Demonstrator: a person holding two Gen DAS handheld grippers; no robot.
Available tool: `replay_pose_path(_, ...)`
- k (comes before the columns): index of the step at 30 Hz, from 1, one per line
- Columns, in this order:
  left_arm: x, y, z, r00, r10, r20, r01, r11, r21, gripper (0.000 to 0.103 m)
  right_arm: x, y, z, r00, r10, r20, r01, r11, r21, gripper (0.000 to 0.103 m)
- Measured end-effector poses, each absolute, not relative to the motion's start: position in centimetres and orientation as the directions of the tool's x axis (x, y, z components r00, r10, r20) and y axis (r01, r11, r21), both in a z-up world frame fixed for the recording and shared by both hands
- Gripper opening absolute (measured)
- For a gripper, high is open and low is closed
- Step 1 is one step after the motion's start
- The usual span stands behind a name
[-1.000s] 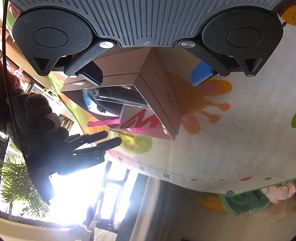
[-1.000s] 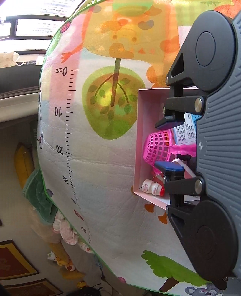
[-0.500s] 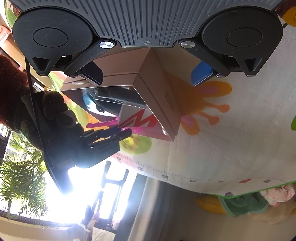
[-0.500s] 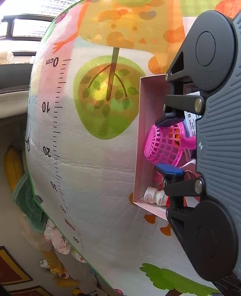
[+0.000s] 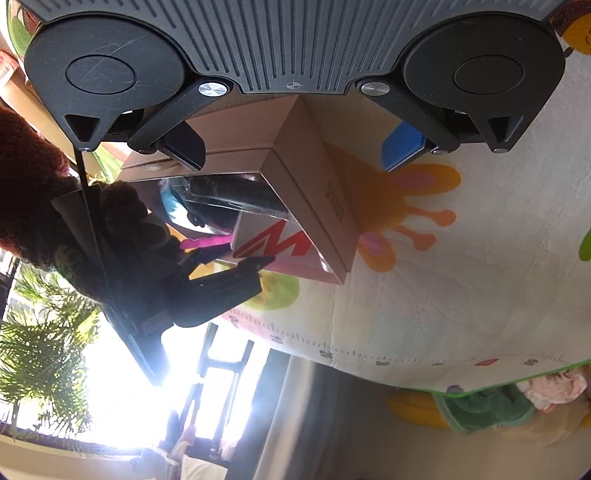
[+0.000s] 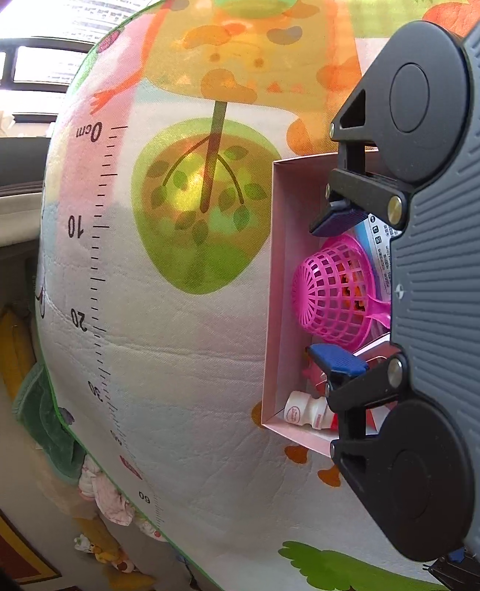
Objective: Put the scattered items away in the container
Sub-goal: 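Open the right tool to drop the bottle into the box while the left tool releases the cylinder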
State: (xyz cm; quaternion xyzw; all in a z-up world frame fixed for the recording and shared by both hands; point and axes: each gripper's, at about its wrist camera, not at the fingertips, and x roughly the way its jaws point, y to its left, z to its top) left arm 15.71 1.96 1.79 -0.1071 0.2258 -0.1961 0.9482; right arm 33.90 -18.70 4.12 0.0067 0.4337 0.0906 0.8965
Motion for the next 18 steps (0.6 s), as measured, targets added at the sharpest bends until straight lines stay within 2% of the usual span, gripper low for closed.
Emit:
replay_pose_path(2, 15.7, 2.0, 1.8, 0.823, -0.419, -0.384, 0.323, 0.901, -0.291, 0.103, 34.2, -18.3, 3.5, 0.600, 0.151, -0.786, -0.163, 0.984, 0.065, 0.062)
replay_pose_path(7, 15.7, 1.5, 1.9, 0.830, -0.376, -0.411, 0.292, 0.922, -0.254, 0.103, 32.1, -19.6, 5.1, 0.677, 0.129, -0.725, -0.143, 0.989, 0.043, 0.060)
replay_pose_path(10, 15.7, 0.7, 2.1, 0.837, -0.333, -0.433, 0.273, 0.942, -0.196, 0.103, 29.8, -21.1, 7.5, 0.751, 0.150, -0.643, -0.144, 0.988, 0.063, 0.060)
replay_pose_path(15, 15.7, -0.5, 3.7, 0.841, -0.310, -0.444, 0.277, 0.951, -0.138, 0.103, 25.8, -19.6, 8.8, 0.836, 0.260, -0.483, -0.282, 0.959, 0.027, 0.061)
replay_pose_path(18, 15.6, -0.9, 4.6, 0.860, -0.283, -0.424, 0.272, 0.958, -0.088, 0.103, 25.8, -17.5, 6.0, 0.817, 0.249, -0.520, -0.329, 0.942, -0.065, 0.061)
